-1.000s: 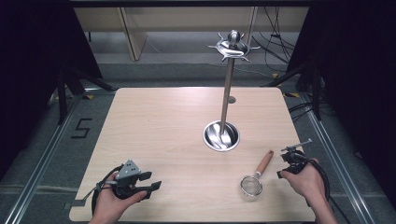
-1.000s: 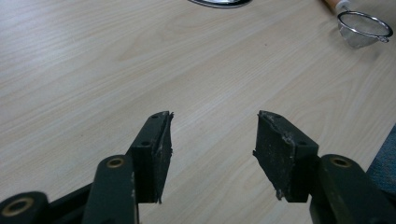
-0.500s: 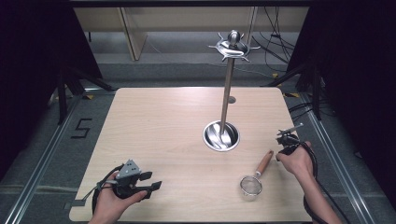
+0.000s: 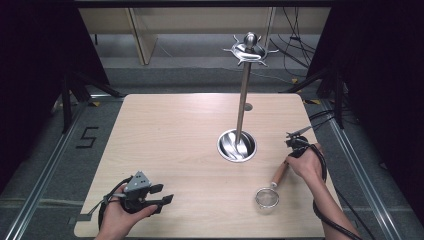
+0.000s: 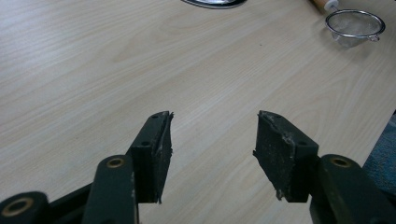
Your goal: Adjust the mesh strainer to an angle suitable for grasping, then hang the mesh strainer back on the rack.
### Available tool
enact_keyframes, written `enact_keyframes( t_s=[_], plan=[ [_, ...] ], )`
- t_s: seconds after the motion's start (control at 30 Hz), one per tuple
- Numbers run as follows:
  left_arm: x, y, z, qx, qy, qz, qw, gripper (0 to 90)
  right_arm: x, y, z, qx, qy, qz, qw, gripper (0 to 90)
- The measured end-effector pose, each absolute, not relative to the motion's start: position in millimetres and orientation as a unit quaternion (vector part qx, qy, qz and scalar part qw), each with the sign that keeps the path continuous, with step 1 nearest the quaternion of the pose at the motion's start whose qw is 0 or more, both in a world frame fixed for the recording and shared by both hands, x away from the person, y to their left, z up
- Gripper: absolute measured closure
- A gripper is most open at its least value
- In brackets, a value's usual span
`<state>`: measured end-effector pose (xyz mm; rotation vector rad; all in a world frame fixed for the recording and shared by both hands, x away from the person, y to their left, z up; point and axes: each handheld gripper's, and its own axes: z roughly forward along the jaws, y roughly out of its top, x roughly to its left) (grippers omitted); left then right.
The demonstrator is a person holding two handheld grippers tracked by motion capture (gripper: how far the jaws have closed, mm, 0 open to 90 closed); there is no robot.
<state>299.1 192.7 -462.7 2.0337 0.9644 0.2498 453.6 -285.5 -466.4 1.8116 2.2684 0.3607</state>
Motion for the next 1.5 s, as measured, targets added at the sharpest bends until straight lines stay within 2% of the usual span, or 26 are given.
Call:
enact_keyframes(
  t_s=[0.2, 0.27, 0.5, 0.67, 0.7, 0.77, 0.87, 1.0, 1.17, 1.27, 1.5],
  plan=[
    [299.7, 191.4, -463.3, 0.811, 0.387, 0.104, 0.426, 44.8, 461.1, -264.5, -470.5, 0.588, 0.788, 0.144, 0.113, 90.0],
    [298.8, 190.2, -463.2, 0.806, 0.390, 0.100, 0.434, 44.8, 461.4, -255.7, -469.3, 0.597, 0.782, 0.155, 0.092, 90.0],
    [299.2, 191.3, -462.8, 0.807, 0.390, 0.100, 0.431, 44.8, 456.0, -235.2, -468.1, 0.570, 0.799, 0.171, 0.083, 89.9],
    [300.4, 191.2, -462.6, 0.812, 0.384, 0.101, 0.427, 44.8, 447.4, -229.7, -459.8, 0.568, 0.794, 0.203, 0.079, 82.4],
    [301.3, 191.4, -463.3, 0.811, 0.386, 0.100, 0.427, 44.8, 442.0, -231.1, -454.2, 0.575, 0.786, 0.213, 0.076, 76.1],
    [301.9, 191.2, -463.5, 0.809, 0.388, 0.100, 0.430, 44.8, 438.7, -233.2, -451.4, 0.577, 0.782, 0.222, 0.080, 73.1],
    [302.8, 192.5, -464.0, 0.808, 0.392, 0.099, 0.428, 44.8, 421.4, -240.1, -442.9, 0.596, 0.766, 0.232, 0.069, 63.8],
    [299.1, 194.3, -463.0, 0.808, 0.394, 0.100, 0.426, 44.8, 408.4, -248.6, -442.4, 0.578, 0.778, 0.239, 0.059, 59.5],
    [296.9, 196.5, -461.5, 0.801, 0.397, 0.105, 0.436, 44.8, 400.3, -243.8, -439.5, 0.593, 0.775, 0.208, 0.067, 54.6],
    [297.8, 201.7, -459.5, 0.801, 0.399, 0.105, 0.435, 44.8, 398.1, -235.0, -436.4, 0.636, 0.750, 0.181, 0.027, 46.2],
    [300.6, 198.6, -460.4, 0.798, 0.399, 0.110, 0.439, 44.7, 396.1, -229.3, -444.8, 0.628, 0.762, 0.156, 0.020, 42.2]
  ],
)
